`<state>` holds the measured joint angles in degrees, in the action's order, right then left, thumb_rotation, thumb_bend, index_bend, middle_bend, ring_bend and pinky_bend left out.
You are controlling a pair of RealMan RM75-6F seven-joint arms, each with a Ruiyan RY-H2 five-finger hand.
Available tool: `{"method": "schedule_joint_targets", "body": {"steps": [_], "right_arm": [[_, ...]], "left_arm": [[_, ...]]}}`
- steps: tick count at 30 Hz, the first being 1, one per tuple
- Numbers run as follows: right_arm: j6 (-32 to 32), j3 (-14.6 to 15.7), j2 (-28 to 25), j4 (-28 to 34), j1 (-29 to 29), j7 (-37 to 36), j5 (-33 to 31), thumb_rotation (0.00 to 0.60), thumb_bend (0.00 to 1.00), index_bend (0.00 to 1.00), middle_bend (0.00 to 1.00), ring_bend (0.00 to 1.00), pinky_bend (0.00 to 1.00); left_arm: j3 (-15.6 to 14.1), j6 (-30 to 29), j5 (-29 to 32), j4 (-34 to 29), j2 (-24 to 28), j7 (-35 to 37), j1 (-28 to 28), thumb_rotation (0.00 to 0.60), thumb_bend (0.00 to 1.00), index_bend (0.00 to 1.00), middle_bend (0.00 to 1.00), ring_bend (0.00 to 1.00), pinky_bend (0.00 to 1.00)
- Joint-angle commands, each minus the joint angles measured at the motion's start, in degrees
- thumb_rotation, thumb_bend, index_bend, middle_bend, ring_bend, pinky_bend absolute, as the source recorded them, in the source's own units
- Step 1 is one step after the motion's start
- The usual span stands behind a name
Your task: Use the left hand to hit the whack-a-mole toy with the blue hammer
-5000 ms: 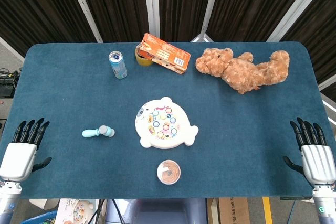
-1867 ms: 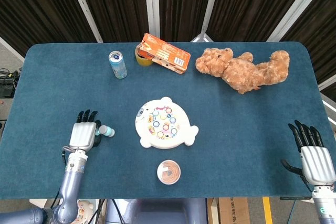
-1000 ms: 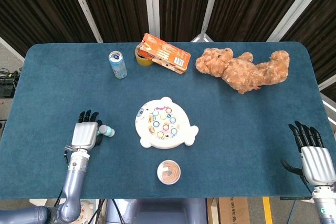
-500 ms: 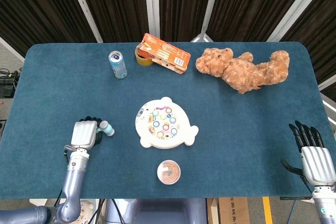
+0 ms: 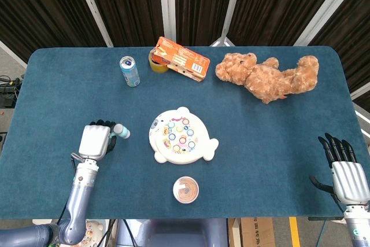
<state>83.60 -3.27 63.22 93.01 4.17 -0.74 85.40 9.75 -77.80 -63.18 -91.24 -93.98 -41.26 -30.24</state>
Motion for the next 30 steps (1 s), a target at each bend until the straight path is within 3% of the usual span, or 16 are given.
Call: {"method": "schedule_joint_targets", "body": {"steps": [1,10,18,30], "right_arm": [[-0.06,0.00,0.03,0.02,0.02,0.04,-0.04,0.600,0.19,0.00,0.00,0.00,0.00],[-0.28,0.06,0.07,0.10,0.11,0.18,-0.02,0.600,0.19,0.00,0.00,0.00,0.00],[-0.81,-0.14,-0.01,0.14,0.31,-0.25,-0.58,0.600,0.19,0.00,0.00,0.00,0.00],[-0.81,-0.18,0.00,-0.08,0.50,-0.41,-0.28,0.600,0.19,0.00,0.00,0.00,0.00]], "left_arm": [[1.35,0.45,0.01,-2.01,1.26,-2.11,-1.37,0.600,0.62,0.66,0.49,0.38,0.50],[6.63,3.91,4.61,-6.98,2.31,-11.58,-7.49,0.600,0.62,0.66,0.49,0.38,0.50],[10.08,5.68,11.02,-6.15,-1.08,-18.86,-13.80,0.600,0.62,0.66,0.49,0.38,0.50],[10.22,7.16,16.47,-0.66,-5.96,-24.04,-20.64,0.600,0.62,0.66,0.49,0.38,0.50]]}}
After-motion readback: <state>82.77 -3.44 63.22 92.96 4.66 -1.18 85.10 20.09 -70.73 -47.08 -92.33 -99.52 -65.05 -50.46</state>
